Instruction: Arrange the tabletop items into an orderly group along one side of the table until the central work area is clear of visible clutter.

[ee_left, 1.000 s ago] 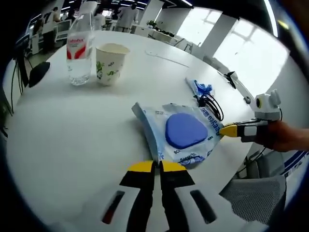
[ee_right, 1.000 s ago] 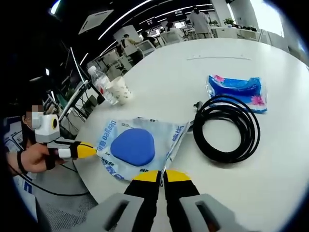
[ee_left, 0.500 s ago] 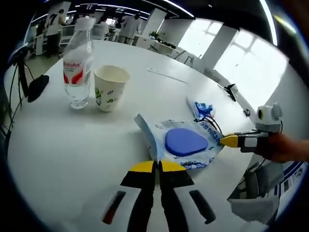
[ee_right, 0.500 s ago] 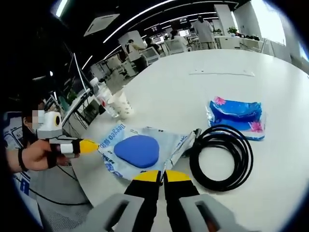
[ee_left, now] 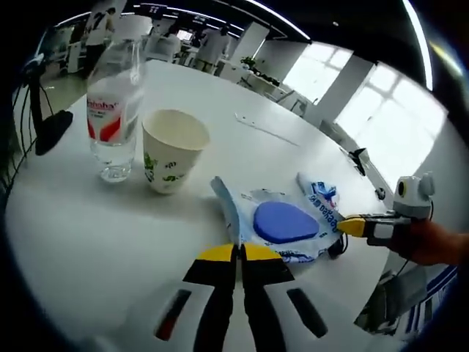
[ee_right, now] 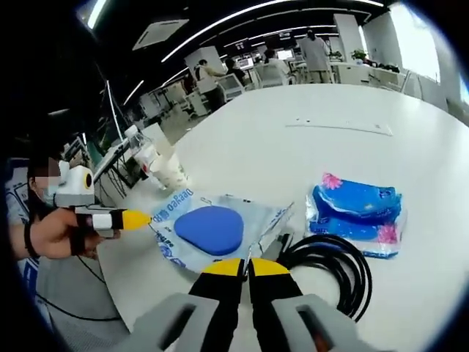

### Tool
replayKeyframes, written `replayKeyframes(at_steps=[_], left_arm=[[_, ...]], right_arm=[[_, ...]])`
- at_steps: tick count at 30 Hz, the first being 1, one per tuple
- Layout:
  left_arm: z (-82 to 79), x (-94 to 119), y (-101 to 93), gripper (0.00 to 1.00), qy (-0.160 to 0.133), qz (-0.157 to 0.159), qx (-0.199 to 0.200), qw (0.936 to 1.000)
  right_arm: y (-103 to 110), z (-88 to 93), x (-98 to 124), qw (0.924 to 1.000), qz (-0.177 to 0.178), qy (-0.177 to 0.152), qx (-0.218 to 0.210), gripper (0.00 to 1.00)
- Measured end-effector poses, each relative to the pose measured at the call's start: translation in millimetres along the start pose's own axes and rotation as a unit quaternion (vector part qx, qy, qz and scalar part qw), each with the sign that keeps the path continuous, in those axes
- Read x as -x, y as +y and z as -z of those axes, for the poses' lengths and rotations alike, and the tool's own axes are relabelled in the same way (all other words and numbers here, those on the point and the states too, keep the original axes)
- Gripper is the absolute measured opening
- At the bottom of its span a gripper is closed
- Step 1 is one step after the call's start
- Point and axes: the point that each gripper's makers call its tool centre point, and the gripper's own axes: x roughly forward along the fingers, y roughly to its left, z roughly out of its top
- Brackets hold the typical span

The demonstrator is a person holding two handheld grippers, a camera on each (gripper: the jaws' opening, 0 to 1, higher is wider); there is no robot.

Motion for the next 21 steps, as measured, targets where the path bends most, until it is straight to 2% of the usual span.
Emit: replayKeyframes(at_steps=[6,10,13,16,21], left_arm=[[-15.2,-13.7,8.8,0.0,-0.014,-0.01,0.042,0.999],[-15.1,-22.2,13.8,0.0,-0.025,-0.018,0.082,0.9962],[-14.0,-24.1,14.4,0.0,-0.028,-0.03,0.11,0.993],[-18.3,-28.8,20.6,0.0,-0.036,-0.039,0.12,0.9914],[-17.3,-32.8,27.5,0.0,-0.042,-0.051,0.128,0.9895]], right_arm=[[-11.4,-13.3,-18.9,0.9999,0.005,0.004,-0.009,0.0],[-15.9,-13.0,-31.6,0.9999,0.006,0.014,-0.006,0.0],[-17.6,-12.5,-39.5,0.9997,0.005,0.014,-0.022,0.0],[-18.0,-8.8,-47.6,0.9995,0.008,0.021,-0.024,0.0],[-18.3,-10.7,-46.6,0.999,0.011,0.016,-0.04,0.0]])
